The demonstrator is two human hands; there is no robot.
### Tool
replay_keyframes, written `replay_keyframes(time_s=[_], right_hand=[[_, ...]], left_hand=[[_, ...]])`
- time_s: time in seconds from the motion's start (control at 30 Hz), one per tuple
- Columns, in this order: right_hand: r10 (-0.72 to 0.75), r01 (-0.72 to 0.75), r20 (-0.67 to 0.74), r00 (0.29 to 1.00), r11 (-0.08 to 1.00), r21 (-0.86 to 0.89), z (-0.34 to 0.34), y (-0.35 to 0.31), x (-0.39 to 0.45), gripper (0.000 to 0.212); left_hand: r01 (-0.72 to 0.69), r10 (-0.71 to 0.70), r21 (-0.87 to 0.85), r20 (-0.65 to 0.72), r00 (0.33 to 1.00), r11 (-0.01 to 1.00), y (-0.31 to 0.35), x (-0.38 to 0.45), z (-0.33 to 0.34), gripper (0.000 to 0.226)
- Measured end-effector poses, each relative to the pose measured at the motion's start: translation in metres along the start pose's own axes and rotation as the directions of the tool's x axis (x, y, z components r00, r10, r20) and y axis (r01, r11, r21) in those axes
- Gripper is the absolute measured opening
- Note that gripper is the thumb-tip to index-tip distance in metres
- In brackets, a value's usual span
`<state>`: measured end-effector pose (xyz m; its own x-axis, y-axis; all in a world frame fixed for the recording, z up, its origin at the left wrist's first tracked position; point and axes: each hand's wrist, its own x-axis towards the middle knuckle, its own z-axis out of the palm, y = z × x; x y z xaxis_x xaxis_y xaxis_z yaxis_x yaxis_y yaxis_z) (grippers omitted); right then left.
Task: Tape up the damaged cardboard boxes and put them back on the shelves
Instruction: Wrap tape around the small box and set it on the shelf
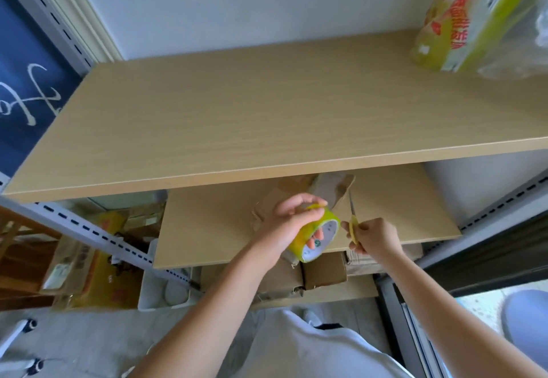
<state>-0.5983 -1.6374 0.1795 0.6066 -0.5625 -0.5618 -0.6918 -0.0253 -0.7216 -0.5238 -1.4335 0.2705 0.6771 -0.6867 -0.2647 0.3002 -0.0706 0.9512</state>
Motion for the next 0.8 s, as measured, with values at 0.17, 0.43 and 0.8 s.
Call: replay_keyframes(time_s=[0.17, 0.43, 0.8], right_hand=[[-0.041, 0.059, 0.146, 0.988, 0.991, -0.122, 0.009, -0.007, -0.024, 0.018], [-0.167, 0.072, -0.214, 0.963, 0.917, -0.391, -0.014, 0.012, -0.017, 0.017], [-0.17, -0.018, -0.238, 0.956, 0.778, -0.628, -0.038, 0.008, 0.037, 0.076]], left_hand=[[0.063, -0.077, 0.086, 0.171, 0.982, 0.994, -0.001, 0.006, 0.02, 0.015], [0.083, -0.095, 0.086, 0.14, 0.986, 0.993, -0.004, 0.005, 0.019, 0.016], [0.109, -0.114, 0.05, 0.117, 0.987, 0.993, -0.002, -0.023, 0.013, 0.018]])
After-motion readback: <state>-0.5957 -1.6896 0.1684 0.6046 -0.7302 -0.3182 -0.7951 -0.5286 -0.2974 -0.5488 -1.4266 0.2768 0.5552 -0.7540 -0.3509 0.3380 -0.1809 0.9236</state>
